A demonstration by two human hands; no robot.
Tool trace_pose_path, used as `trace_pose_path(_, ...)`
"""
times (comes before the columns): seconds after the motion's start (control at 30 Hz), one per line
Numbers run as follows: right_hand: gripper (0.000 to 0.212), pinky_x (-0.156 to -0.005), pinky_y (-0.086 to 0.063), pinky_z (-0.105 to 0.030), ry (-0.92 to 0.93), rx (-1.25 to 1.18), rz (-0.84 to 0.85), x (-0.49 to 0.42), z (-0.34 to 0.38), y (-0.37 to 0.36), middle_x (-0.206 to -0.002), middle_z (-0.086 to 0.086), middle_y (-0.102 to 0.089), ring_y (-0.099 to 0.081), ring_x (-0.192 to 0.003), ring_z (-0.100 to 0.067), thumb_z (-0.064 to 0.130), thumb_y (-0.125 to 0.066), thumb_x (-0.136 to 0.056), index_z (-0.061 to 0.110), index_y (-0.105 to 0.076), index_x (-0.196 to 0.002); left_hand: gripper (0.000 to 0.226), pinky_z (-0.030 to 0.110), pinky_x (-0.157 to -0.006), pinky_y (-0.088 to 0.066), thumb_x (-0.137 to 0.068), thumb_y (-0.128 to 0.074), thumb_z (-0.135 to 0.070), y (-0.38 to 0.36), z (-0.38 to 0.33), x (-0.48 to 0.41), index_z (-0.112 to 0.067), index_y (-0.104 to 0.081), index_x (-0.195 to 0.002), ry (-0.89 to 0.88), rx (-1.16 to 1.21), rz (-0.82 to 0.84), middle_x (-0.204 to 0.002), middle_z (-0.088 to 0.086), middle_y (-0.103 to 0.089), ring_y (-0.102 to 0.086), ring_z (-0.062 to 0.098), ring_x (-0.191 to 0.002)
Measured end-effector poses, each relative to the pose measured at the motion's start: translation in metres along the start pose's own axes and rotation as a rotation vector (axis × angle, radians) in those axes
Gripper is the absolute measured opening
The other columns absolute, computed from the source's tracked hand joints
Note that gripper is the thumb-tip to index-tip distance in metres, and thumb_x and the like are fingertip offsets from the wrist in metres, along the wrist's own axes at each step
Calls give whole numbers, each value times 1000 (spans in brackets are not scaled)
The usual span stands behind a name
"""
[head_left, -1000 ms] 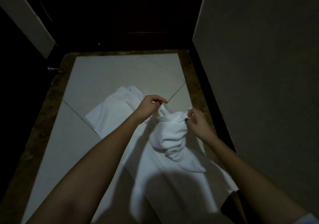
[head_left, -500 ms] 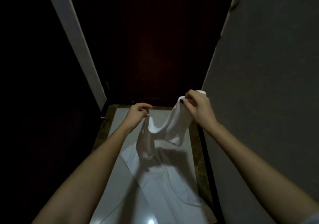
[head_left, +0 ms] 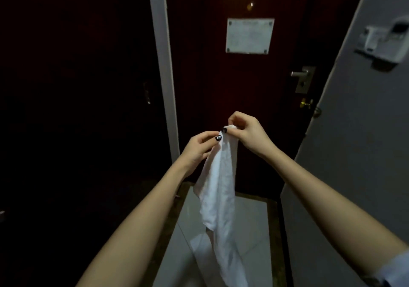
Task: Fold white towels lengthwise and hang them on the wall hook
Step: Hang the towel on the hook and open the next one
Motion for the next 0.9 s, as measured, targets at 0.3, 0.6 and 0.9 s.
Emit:
trace_pose_path(0.3, 22, -61, -39, -19, 131, -67, 108, -34, 93, 5, -65, 12, -55, -49, -63, -1, 14, -71, -85, 22, -55, -73, 5, 21, -69, -45, -89, -62, -5, 21, -116, 35, -4, -65, -93, -155, -412, -34, -82, 2, -63, -60, 11, -78)
trace_pose_path(0.6, 10, -58, -44, -18, 7, -221, 397, -21, 77, -42, -68, 2, -64, -58, -61, -3, 7, -73, -83, 5, -65, -79, 8, 18, -71, -47, -88, -65, -8, 77, -148, 93, -12, -71, -84, -232, -549, -296, -80, -5, -66, -62, 1, -76)
trace_pose_path(0.9, 21, -54, -40, -12, 106, -363, 349, -19, 102, -109, -60, 10, -62, -53, -56, 6, 11, -70, -87, 16, -64, -68, 8, 21, -76, -47, -78, -75, -15, 146, -146, 202, -21, -70, -78, -8, -905, -535, -80, -7, -68, -62, 4, -81)
Point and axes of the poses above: each hand's wrist, its own x-axis away from the middle knuckle, its own y-axis out of the back of the hand, z = x × y, the point moved 9 cm from there along -x, towards the middle knuckle
